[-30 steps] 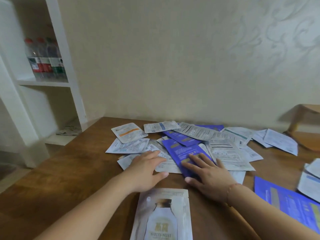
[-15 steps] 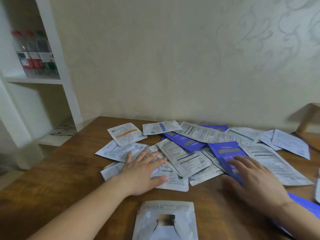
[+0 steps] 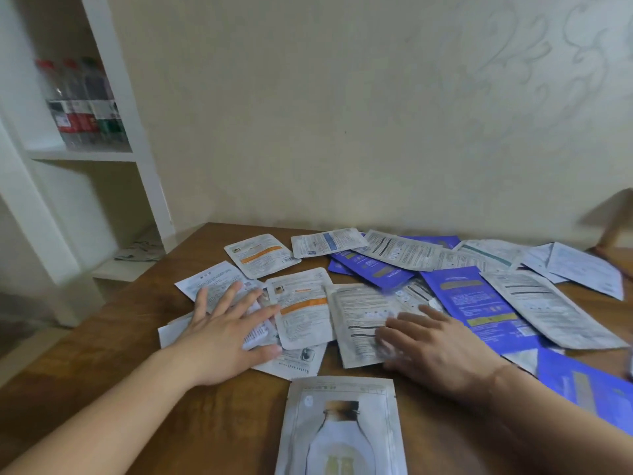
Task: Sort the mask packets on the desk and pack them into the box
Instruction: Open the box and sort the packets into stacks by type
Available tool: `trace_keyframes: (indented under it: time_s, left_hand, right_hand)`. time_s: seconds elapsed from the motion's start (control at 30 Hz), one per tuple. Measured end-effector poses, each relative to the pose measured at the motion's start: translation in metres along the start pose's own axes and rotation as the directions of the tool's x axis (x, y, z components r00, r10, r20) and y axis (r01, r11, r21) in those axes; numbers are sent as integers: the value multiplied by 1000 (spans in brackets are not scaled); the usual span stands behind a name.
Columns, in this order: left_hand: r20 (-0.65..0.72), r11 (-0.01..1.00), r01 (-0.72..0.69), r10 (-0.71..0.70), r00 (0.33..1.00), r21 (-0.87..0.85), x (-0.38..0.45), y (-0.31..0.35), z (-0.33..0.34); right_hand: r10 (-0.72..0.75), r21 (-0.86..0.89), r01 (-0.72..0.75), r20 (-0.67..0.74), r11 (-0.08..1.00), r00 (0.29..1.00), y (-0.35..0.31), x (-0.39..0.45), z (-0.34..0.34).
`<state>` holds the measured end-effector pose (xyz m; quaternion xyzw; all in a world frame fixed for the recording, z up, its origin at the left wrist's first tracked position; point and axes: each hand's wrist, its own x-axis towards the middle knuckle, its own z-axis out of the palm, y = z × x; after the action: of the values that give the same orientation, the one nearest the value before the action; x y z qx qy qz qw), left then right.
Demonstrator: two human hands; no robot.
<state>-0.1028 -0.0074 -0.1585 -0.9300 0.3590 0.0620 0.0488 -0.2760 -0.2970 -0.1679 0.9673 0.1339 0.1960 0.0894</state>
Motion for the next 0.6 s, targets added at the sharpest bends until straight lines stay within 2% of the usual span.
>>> trace_keyframes:
  time_s: [0.1, 0.17, 0.23, 0.27, 0.3, 0.33, 0.37, 0.4, 0.43, 0.5, 0.53, 0.6]
  left_hand:
    - [-19, 998, 66, -67, 998, -15, -3, 9, -2]
    - [-93, 997, 62, -66, 993, -44, -7, 26, -7]
    - [-206, 993, -15, -10, 978, -118, -14, 51, -14]
    - [-253, 979, -75, 25, 967, -190, -17, 65, -19]
    - [-282, 948, -134, 49, 958, -290, -19, 80, -22]
    - [-306, 889, -182, 51, 951, -419, -23, 95, -26]
    - [-310, 796, -206, 24, 950, -569, -25, 111, -30]
    - [-292, 664, -212, -10, 956, -717, -28, 126, -33]
    - [-247, 498, -196, -37, 968, -844, -31, 140, -36]
    - [-109, 135, -107, -9, 994, -985, -35, 162, -42]
    - [-49, -24, -48, 45, 998, -999, -37, 171, -45]
    - [1, -264, 24, 88, 996, -964, -39, 184, -50]
  right_hand:
    - [-61, -102, 52, -92, 993, 994, 9, -35, -13]
    - [-66, -97, 53, -145, 994, 987, 6, -51, -26]
    - [129, 8, -130, -197, 992, 972, 1, -63, -36]
    - [308, 93, -294, -232, 951, 922, -2, -67, -41]
    - [499, 195, -461, -261, 866, 827, -7, -71, -47]
    - [658, 356, -562, -269, 746, 703, -11, -74, -53]
    - [784, 544, -595, -216, 592, 582, -15, -77, -57]
    - [862, 715, -559, -123, 421, 492, -19, -80, -61]
    - [896, 846, -477, -5, 240, 443, -26, -82, -66]
    - [878, 962, -244, 220, -123, 425, -42, -86, -78]
    - [848, 955, -148, 297, -257, 439, -50, -88, -84]
    - [811, 921, -77, 374, -382, 450, -59, -94, -91]
